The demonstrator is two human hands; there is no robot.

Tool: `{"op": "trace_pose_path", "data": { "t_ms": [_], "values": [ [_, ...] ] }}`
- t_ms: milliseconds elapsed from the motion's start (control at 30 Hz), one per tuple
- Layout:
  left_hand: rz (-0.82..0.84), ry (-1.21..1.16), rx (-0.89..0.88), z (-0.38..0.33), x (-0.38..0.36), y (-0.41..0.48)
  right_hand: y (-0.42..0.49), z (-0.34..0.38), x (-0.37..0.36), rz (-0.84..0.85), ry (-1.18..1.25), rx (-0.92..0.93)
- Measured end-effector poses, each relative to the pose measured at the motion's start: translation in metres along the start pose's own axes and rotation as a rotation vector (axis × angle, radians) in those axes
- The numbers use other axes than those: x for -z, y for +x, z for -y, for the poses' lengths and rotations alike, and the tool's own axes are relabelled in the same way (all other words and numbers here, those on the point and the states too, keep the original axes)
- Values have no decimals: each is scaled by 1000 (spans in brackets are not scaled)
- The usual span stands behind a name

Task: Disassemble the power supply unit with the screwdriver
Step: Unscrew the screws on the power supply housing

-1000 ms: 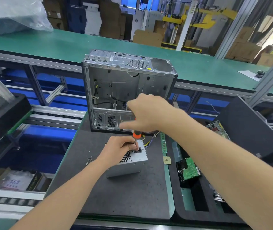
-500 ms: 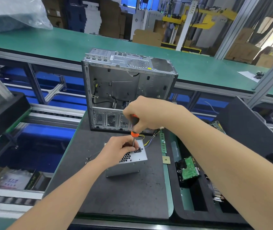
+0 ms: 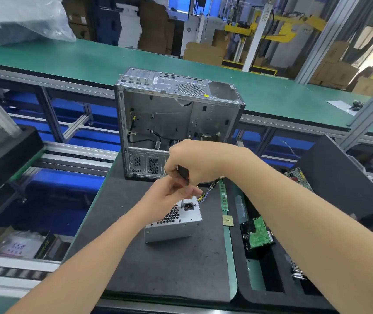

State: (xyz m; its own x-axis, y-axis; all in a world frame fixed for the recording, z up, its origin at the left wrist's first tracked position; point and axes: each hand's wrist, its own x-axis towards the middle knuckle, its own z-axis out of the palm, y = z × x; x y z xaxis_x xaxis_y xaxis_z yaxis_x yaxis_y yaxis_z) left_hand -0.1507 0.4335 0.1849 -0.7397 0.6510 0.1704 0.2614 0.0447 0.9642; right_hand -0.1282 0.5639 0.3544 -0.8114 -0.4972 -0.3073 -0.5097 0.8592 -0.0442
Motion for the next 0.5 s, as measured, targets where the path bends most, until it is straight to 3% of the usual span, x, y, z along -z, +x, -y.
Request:
{"op": "trace_pose_path", "data": {
  "t_ms": [167,300,400,500],
  "values": [
    [35,79,1,-5,3,-1,-9,3,5,-58,-11,-51],
    [9,1,-21,-6,0,-1,-8,16,1,-342,-121,-399],
    [28,2,-17,-4,1,-1,-1,19,-7,-295,26,-584],
    [53,-7,-1,-4,1,-1,2,12,-6,-186,155,-535]
  ]
}}
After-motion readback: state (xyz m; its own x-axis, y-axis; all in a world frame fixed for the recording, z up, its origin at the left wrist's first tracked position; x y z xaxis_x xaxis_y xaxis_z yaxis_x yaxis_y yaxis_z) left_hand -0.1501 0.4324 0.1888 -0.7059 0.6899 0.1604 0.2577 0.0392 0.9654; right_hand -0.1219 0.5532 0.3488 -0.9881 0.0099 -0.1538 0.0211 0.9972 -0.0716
